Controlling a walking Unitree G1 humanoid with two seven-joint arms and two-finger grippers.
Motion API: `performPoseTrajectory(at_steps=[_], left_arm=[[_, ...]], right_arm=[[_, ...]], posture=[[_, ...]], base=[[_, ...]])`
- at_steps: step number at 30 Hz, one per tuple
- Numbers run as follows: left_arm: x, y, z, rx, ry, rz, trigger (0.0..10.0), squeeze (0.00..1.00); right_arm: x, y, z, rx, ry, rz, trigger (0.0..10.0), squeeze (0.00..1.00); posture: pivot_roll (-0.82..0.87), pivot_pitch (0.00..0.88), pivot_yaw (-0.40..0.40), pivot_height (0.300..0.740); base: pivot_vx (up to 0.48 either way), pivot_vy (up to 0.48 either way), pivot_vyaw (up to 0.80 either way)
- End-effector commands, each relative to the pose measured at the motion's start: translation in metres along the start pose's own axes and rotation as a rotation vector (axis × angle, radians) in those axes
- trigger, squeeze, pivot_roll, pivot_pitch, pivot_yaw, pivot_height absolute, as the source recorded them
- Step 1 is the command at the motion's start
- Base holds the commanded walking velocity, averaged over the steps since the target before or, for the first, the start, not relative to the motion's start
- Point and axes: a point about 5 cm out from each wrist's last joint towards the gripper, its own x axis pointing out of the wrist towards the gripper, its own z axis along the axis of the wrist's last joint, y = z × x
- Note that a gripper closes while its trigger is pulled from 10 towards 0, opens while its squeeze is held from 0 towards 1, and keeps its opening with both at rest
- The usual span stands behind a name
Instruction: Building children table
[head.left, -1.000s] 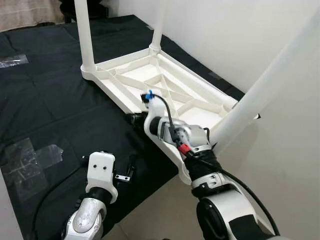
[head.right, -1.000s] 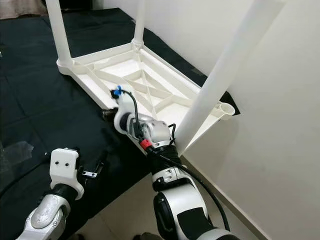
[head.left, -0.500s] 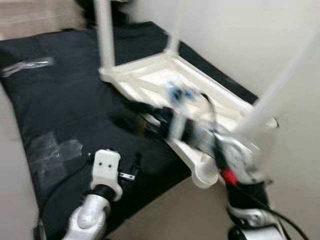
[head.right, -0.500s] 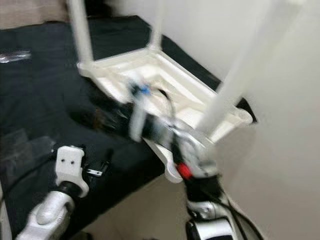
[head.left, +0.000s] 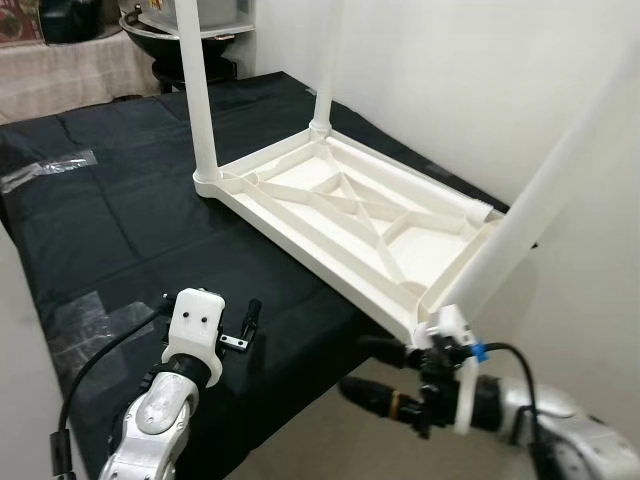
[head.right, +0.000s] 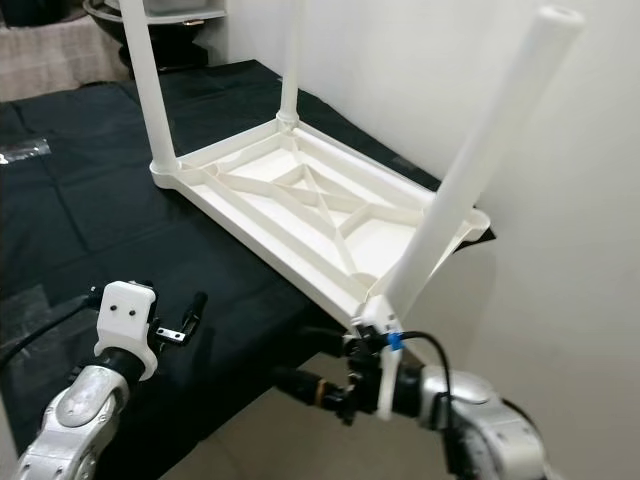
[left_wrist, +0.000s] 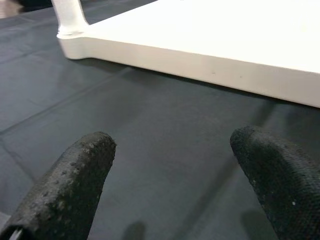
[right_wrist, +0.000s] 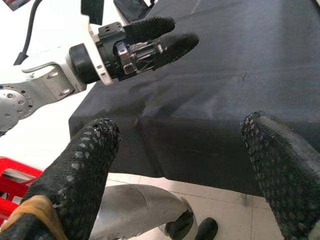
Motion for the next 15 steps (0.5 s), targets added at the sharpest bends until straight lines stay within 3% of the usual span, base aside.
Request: performPoseTrajectory(at_steps=[1,2,4,6,7,8,9,11,13,14,15], left_arm=[[0.0,0.002,-0.005,-0.002,0.018,-0.007,10.0,0.0],[0.0,0.002,-0.005,-0.002,0.018,-0.007,10.0,0.0],[-0.003,0.002,-0.009,-0.016,0.032,-0.028,10.0,0.0],[-0.003,0.002,-0.009,-0.016,0.032,-0.028,10.0,0.0],[-0.007,0.001,-0.013,-0.021,0.05,-0.047,10.0,0.0],[-0.007,0.001,-0.013,-0.021,0.05,-0.047,10.0,0.0],[-0.009,0.0,-0.016,-0.021,0.058,-0.055,10.0,0.0],[-0.009,0.0,-0.016,-0.021,0.058,-0.055,10.0,0.0],[-0.01,-0.001,-0.018,-0.02,0.067,-0.074,10.0,0.0],[-0.01,-0.001,-0.018,-0.02,0.067,-0.074,10.0,0.0],[-0.01,-0.002,-0.017,-0.02,0.066,-0.083,10.0,0.0]], right_arm=[[-0.011,-0.004,-0.006,0.038,0.028,-0.028,10.0,0.0],[-0.011,-0.004,-0.006,0.038,0.028,-0.028,10.0,0.0],[-0.033,-0.022,-0.02,0.072,0.081,-0.19,10.0,0.0],[-0.033,-0.022,-0.02,0.072,0.081,-0.19,10.0,0.0],[-0.058,-0.029,-0.034,0.107,0.168,-0.28,10.0,0.0],[-0.058,-0.029,-0.034,0.107,0.168,-0.28,10.0,0.0],[-0.076,-0.028,-0.042,0.104,0.254,-0.306,10.0,0.0],[-0.076,-0.028,-0.042,0.104,0.254,-0.306,10.0,0.0],[-0.113,-0.027,-0.053,0.103,0.484,-0.362,10.0,0.0],[-0.113,-0.027,-0.053,0.103,0.484,-0.362,10.0,0.0],[-0.126,-0.033,-0.051,0.055,0.562,-0.429,10.0,0.0]], posture=[[-0.11,0.012,-0.093,0.74],[-0.11,0.012,-0.093,0.74],[-0.11,0.013,-0.094,0.74],[-0.11,0.013,-0.094,0.74],[-0.12,0.016,-0.087,0.74],[-0.12,0.016,-0.087,0.74],[-0.12,0.02,-0.083,0.74],[-0.12,0.02,-0.083,0.74],[-0.13,0.028,-0.073,0.74],[-0.13,0.028,-0.073,0.74],[-0.12,0.03,-0.073,0.74]], base=[[0.0,0.0,0.0],[0.0,0.0,0.0],[0.0,0.0,0.0],[0.0,0.0,0.0],[0.0,0.0,0.0],[0.0,0.0,0.0],[0.0,0.0,0.0],[0.0,0.0,0.0],[0.0,0.0,0.0],[0.0,0.0,0.0],[0.0,0.0,0.0]])
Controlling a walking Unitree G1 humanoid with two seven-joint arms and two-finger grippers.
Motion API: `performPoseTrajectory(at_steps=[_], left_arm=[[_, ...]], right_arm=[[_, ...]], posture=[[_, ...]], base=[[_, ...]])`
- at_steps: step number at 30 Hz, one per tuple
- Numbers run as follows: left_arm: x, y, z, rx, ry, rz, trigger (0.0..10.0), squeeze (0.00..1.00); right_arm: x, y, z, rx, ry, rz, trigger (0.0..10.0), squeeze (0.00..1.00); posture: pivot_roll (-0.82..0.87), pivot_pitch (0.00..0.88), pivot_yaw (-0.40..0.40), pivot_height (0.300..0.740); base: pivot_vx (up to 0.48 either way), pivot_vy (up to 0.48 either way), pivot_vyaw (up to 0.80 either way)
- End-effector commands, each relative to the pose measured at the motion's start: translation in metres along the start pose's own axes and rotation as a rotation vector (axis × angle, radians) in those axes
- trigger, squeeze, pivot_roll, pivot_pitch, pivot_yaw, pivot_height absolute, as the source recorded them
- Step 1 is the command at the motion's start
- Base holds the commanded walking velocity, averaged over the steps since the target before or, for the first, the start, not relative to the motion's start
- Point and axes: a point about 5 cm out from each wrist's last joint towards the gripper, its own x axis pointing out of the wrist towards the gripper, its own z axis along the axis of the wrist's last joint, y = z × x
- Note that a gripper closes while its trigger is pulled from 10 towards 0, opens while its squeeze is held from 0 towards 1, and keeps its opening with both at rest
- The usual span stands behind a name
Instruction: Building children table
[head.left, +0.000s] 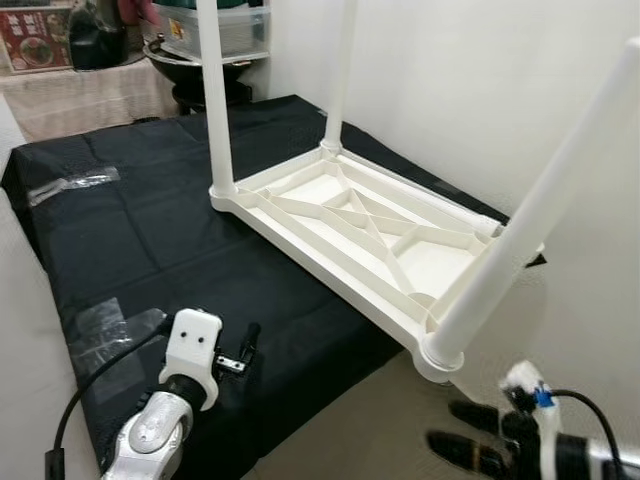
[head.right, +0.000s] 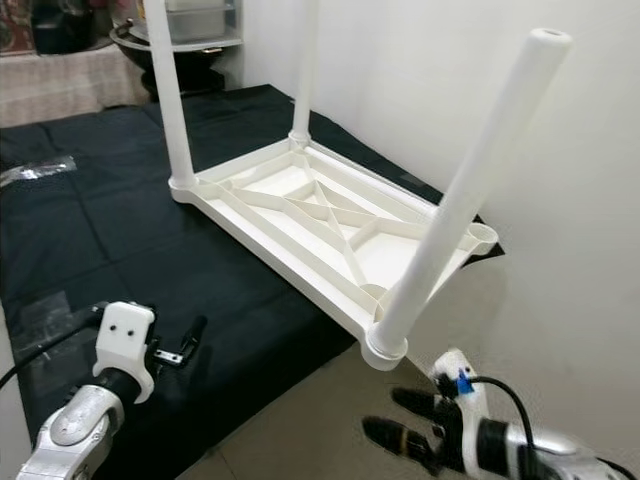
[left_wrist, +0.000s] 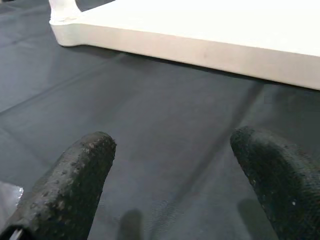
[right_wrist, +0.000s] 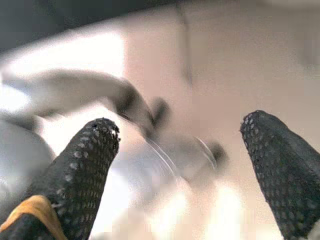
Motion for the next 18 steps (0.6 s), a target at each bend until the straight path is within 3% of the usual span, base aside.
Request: performPoseTrajectory(at_steps=[1,3,4,6,7,8,10,14,18], left_arm=[[-0.001,-0.001,-0.002,0.0,0.008,-0.018,10.0,0.0],[-0.001,-0.001,-0.002,-0.001,0.006,-0.023,10.0,0.0],[0.0,-0.003,-0.001,-0.004,0.002,-0.033,10.0,0.0],[0.0,-0.003,-0.001,-0.004,0.002,-0.033,10.0,0.0],[-0.001,-0.004,-0.001,-0.006,0.0,-0.04,10.0,0.0],[0.0,-0.005,0.0,-0.007,-0.002,-0.044,10.0,0.0],[0.001,-0.006,0.002,-0.011,-0.011,-0.047,10.0,0.0],[0.002,-0.008,0.005,-0.014,-0.021,-0.047,10.0,0.0],[0.003,-0.009,0.007,-0.014,-0.031,-0.043,10.0,0.0]], right_arm=[[-0.004,-0.005,0.0,-0.033,0.022,-0.043,10.0,0.0],[-0.009,-0.013,0.001,-0.063,0.048,-0.112,10.0,0.0],[-0.008,-0.024,0.019,-0.118,0.007,-0.234,10.0,0.0],[-0.008,-0.024,0.019,-0.118,0.007,-0.234,10.0,0.0],[-0.007,-0.03,0.033,-0.146,-0.035,-0.309,10.0,0.0],[-0.002,-0.032,0.047,-0.157,-0.073,-0.359,10.0,0.0],[0.014,-0.034,0.065,-0.276,-0.052,-0.429,10.0,0.0],[0.028,-0.031,0.078,-0.343,-0.078,-0.415,10.0,0.0],[0.041,-0.016,0.099,-0.387,-0.19,-0.316,10.0,0.0]], posture=[[-0.12,0.03,-0.073,0.74],[-0.13,0.033,-0.07,0.74],[-0.13,0.036,-0.067,0.74],[-0.13,0.036,-0.067,0.74],[-0.12,0.038,-0.067,0.74],[-0.12,0.038,-0.067,0.74],[-0.12,0.046,-0.069,0.74],[-0.1,0.048,-0.079,0.74],[-0.1,0.051,-0.081,0.74]], base=[[0.0,0.0,0.0],[0.0,0.0,0.0],[0.0,0.0,0.0],[0.0,0.0,0.0],[0.0,0.0,0.0],[0.0,0.0,0.0],[0.0,0.0,0.0],[0.0,0.0,0.0],[0.0,0.0,0.0]])
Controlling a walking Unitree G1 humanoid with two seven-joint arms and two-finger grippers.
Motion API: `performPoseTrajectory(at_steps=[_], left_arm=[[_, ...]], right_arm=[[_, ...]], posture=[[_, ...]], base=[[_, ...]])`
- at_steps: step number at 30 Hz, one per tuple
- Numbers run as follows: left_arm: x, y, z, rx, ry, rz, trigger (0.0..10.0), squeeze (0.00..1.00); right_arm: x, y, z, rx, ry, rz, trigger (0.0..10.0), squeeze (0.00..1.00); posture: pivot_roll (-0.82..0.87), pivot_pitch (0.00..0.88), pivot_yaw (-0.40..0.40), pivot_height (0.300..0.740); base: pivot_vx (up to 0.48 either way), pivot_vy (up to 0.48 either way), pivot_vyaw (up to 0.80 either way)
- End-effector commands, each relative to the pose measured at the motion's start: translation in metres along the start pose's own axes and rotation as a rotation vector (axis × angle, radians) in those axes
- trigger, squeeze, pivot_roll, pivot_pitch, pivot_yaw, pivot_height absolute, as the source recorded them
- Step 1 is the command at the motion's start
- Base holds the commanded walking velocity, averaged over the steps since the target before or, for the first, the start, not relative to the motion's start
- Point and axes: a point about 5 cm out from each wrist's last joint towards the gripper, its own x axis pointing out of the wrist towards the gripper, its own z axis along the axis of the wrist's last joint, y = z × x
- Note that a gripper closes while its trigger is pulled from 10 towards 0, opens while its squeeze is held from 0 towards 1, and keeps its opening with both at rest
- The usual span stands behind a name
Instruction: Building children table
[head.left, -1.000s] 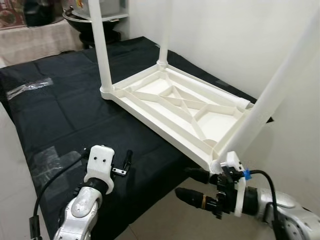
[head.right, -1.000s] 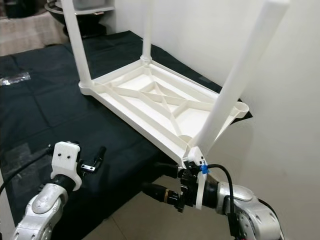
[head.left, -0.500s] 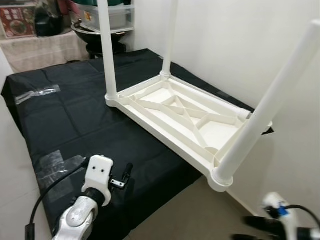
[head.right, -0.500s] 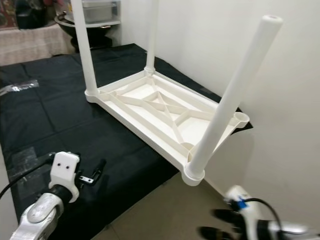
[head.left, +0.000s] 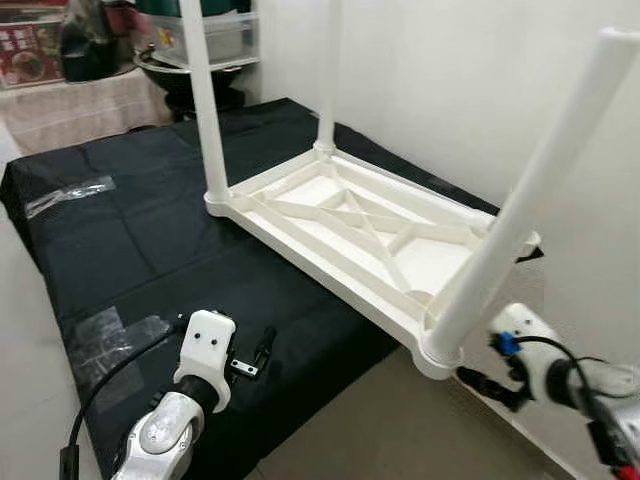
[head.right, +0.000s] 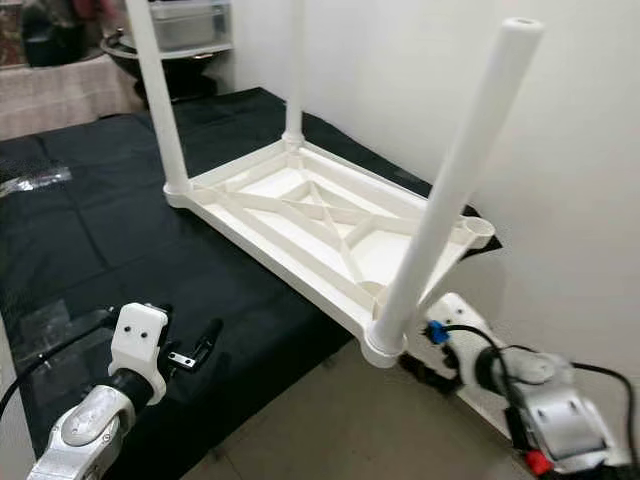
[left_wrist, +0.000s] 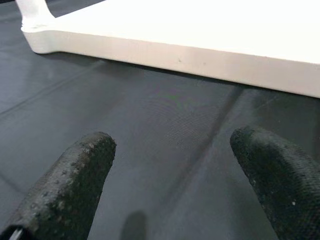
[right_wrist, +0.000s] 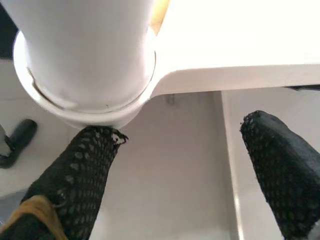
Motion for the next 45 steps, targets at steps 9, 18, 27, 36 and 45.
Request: performPoseTrajectory(at_steps=[9,18,27,36,45], left_arm=[[-0.001,0.003,0.006,0.018,-0.022,0.062,10.0,0.0],[-0.007,0.014,0.009,0.056,-0.028,0.179,10.0,0.0],[-0.013,0.016,0.011,0.063,-0.03,0.235,10.0,0.0],[-0.013,-0.011,0.028,0.03,-0.12,0.012,10.0,0.0],[-0.027,-0.023,0.032,0.043,-0.135,-0.122,10.0,0.0]], right_arm=[[0.042,0.057,0.104,-0.081,-0.427,0.295,10.0,0.0],[0.06,0.116,0.183,-0.045,-0.687,0.465,10.0,0.0],[0.068,0.129,0.179,0.005,-0.663,0.471,10.0,0.0],[0.055,0.087,0.125,0.077,-0.533,0.418,10.0,0.0],[0.029,0.076,0.1,0.024,-0.508,0.55,10.0,0.0]], posture=[[-0.07,0.057,-0.099,0.74],[-0.04,0.067,-0.115,0.74],[-0.05,0.079,-0.113,0.74],[-0.06,0.081,-0.108,0.74],[-0.06,0.081,-0.104,0.74]], base=[[0.0,0.0,0.0],[0.0,0.0,0.0],[0.0,0.0,0.0],[0.0,0.0,0.0],[0.0,0.0,0.0]])
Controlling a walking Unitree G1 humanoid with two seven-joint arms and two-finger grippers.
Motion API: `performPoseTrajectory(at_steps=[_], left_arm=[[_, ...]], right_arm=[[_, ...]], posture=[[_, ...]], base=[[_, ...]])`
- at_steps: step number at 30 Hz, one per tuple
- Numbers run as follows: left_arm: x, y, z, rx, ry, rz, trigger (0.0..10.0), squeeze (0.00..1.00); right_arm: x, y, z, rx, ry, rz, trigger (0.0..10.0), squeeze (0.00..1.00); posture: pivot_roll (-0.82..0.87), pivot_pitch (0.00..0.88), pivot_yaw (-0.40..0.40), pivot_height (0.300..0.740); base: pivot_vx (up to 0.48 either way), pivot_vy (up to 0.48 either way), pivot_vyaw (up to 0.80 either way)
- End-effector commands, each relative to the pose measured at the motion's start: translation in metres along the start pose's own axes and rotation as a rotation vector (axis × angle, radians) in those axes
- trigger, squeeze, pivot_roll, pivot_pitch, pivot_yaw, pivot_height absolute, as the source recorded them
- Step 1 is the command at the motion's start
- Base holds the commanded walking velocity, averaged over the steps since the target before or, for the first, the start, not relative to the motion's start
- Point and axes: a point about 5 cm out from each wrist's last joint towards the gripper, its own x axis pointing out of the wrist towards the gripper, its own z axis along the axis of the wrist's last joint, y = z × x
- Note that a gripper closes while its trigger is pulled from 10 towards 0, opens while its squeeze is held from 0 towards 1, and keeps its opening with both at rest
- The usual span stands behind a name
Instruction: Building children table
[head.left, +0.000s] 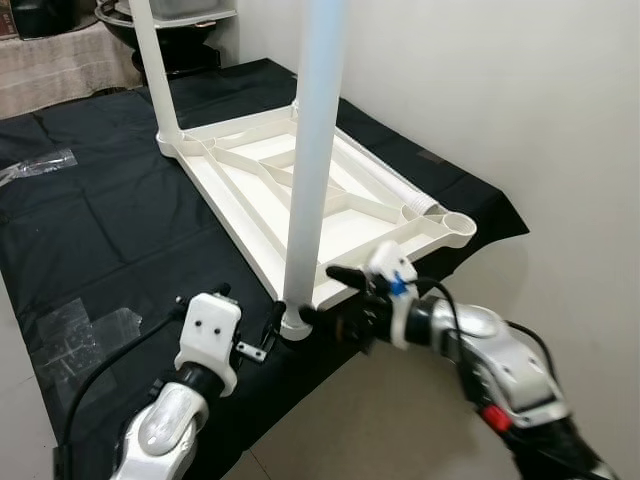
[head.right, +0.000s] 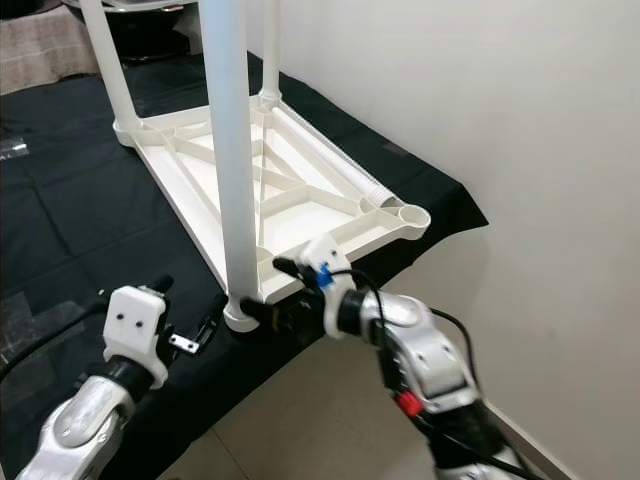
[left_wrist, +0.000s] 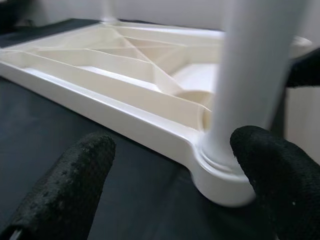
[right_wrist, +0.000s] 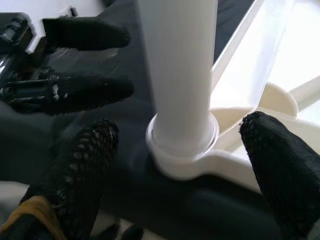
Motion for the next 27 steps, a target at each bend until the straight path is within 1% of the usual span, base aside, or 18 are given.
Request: performPoseTrajectory(at_steps=[1,2,4,5,6,7,9,10,11,12,13,14,17,18,21,22,24,27], left_arm=[[-0.005,-0.01,0.004,-0.021,-0.011,-0.092,10.0,0.0],[-0.006,-0.014,0.005,-0.024,-0.015,-0.127,10.0,0.0],[-0.006,-0.014,0.005,-0.024,-0.015,-0.127,10.0,0.0],[-0.006,-0.016,0.006,-0.026,-0.017,-0.147,10.0,0.0],[-0.002,-0.019,0.008,-0.021,-0.03,-0.171,10.0,0.0],[-0.002,-0.019,0.008,-0.021,-0.03,-0.171,10.0,0.0],[0.011,-0.022,0.013,-0.007,-0.062,-0.185,10.0,0.0],[0.02,-0.023,0.016,-0.001,-0.079,-0.183,10.0,0.0],[0.02,-0.023,0.016,-0.001,-0.079,-0.183,10.0,0.0],[0.025,-0.023,0.017,0.002,-0.088,-0.18,10.0,0.0],[0.025,-0.023,0.017,0.002,-0.088,-0.18,10.0,0.0],[0.034,-0.021,0.02,0.009,-0.101,-0.158,10.0,0.0],[0.05,-0.017,0.025,0.008,-0.122,-0.114,10.0,0.0],[0.05,-0.017,0.025,0.008,-0.122,-0.114,10.0,0.0],[0.063,-0.014,0.026,0.0,-0.122,-0.087,10.0,0.0],[0.063,-0.014,0.026,0.0,-0.122,-0.087,10.0,0.0],[0.074,-0.014,0.027,-0.021,-0.122,-0.086,10.0,0.0],[0.076,-0.014,0.028,-0.028,-0.123,-0.089,10.0,0.0]], right_arm=[[-0.012,-0.001,-0.002,-0.008,0.022,0.018,10.0,0.0],[-0.016,-0.003,-0.005,-0.014,0.044,0.013,10.0,0.0],[-0.016,-0.003,-0.005,-0.014,0.044,0.013,10.0,0.0],[-0.019,-0.004,-0.006,-0.016,0.059,0.01,10.0,0.0],[-0.023,-0.007,-0.007,-0.022,0.077,-0.004,10.0,0.0],[-0.023,-0.007,-0.007,-0.022,0.077,-0.004,10.0,0.0],[-0.028,-0.013,-0.007,-0.025,0.086,-0.033,10.0,0.0],[-0.03,-0.016,-0.006,-0.028,0.088,-0.048,10.0,0.0],[-0.03,-0.016,-0.006,-0.028,0.088,-0.048,10.0,0.0],[-0.031,-0.017,-0.006,-0.029,0.088,-0.056,10.0,0.0],[-0.031,-0.017,-0.006,-0.029,0.088,-0.056,10.0,0.0],[-0.031,-0.017,-0.004,-0.03,0.087,-0.056,10.0,0.0],[-0.032,-0.017,-0.003,-0.029,0.081,-0.055,10.0,0.0],[-0.032,-0.017,-0.003,-0.029,0.081,-0.055,10.0,0.0],[-0.032,-0.017,-0.004,-0.028,0.083,-0.062,10.0,0.0],[-0.032,-0.017,-0.004,-0.028,0.083,-0.062,10.0,0.0],[-0.034,-0.017,-0.004,-0.023,0.085,-0.077,10.0,0.0],[-0.035,-0.017,-0.004,-0.021,0.084,-0.078,10.0,0.0]], posture=[[-0.06,0.08,-0.108,0.74],[-0.06,0.078,-0.108,0.74],[-0.06,0.078,-0.108,0.74],[-0.06,0.078,-0.108,0.74],[-0.07,0.074,-0.111,0.74],[-0.07,0.074,-0.111,0.74],[-0.07,0.072,-0.112,0.74],[-0.07,0.068,-0.113,0.74],[-0.07,0.068,-0.113,0.74],[-0.07,0.068,-0.113,0.74],[-0.07,0.068,-0.113,0.74],[-0.08,0.064,-0.113,0.74],[-0.08,0.061,-0.115,0.74],[-0.08,0.061,-0.115,0.74],[-0.09,0.062,-0.111,0.74],[-0.09,0.062,-0.111,0.74],[-0.1,0.063,-0.11,0.74],[-0.1,0.063,-0.11,0.74]], base=[[0.0,0.0,0.0],[0.0,0.0,0.0],[0.0,0.0,0.0],[0.0,0.0,0.0],[0.0,0.0,0.0],[0.0,0.0,0.0],[0.0,0.0,0.0],[0.0,0.0,0.0],[0.0,0.0,0.0],[0.0,0.0,0.0],[0.0,0.0,0.0],[0.0,0.0,0.0],[0.0,0.0,0.0],[0.0,0.0,0.0],[0.0,0.0,0.0],[0.0,0.0,0.0],[0.0,0.0,0.0],[0.0,0.0,0.0]])
